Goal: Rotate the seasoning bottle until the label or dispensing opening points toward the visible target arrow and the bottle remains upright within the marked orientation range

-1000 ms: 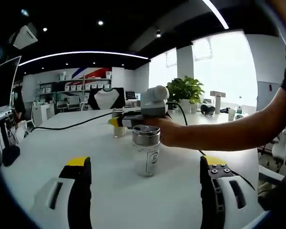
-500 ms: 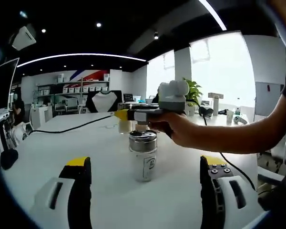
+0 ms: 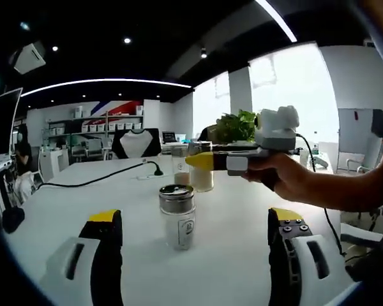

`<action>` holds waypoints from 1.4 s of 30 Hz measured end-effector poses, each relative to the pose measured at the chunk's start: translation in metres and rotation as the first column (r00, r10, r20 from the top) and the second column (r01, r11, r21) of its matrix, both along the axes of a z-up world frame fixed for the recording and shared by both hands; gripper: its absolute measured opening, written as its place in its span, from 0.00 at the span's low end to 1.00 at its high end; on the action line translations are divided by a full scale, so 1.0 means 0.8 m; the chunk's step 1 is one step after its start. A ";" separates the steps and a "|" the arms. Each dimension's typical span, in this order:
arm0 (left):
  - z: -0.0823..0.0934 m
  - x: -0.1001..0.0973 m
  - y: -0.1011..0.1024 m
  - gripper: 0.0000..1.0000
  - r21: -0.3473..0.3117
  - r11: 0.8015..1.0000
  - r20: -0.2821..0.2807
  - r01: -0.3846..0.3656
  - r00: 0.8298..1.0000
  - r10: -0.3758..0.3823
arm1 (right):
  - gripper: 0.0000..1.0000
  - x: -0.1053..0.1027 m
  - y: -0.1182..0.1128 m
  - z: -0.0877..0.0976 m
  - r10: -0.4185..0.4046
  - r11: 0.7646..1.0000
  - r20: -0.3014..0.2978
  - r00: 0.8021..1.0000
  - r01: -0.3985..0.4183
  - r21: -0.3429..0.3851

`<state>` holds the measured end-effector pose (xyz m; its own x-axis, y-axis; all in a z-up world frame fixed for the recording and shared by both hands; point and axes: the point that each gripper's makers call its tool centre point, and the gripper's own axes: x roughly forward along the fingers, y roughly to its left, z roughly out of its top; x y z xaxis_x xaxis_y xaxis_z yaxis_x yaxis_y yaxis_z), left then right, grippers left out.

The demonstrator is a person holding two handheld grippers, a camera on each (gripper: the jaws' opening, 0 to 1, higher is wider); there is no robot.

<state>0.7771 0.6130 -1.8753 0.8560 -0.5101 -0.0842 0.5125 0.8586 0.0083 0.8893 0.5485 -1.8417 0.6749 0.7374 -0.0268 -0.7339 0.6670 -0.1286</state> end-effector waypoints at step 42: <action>-0.010 -0.063 -0.075 0.71 -0.004 0.971 0.003 0.240 0.971 -0.240 | 0.32 -0.208 -0.007 0.008 0.126 0.992 0.010 0.992 -0.126 0.026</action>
